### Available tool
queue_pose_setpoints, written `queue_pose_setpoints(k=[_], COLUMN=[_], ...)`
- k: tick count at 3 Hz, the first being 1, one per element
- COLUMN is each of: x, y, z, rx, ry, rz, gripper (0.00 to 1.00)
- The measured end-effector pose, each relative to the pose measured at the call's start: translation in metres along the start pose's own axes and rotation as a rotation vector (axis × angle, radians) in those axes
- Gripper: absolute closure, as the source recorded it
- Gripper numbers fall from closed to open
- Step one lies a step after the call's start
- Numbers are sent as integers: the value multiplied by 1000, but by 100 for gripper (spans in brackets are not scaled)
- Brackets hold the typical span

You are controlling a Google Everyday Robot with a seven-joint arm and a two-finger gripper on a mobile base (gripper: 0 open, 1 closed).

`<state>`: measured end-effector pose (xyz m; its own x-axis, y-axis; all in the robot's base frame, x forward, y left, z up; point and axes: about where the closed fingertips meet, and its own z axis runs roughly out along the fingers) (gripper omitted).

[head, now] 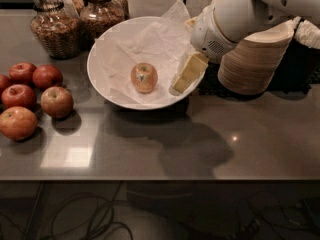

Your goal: Pick apple from white bowl

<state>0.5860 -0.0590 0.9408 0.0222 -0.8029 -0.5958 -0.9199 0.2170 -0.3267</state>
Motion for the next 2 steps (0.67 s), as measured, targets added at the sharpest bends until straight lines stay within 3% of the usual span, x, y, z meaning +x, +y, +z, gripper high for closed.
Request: queue_pose_setpoints(k=[2], x=[-7], y=[-21], z=[56], rx=[-53], ry=[-103], rz=[-1], gripper=[0])
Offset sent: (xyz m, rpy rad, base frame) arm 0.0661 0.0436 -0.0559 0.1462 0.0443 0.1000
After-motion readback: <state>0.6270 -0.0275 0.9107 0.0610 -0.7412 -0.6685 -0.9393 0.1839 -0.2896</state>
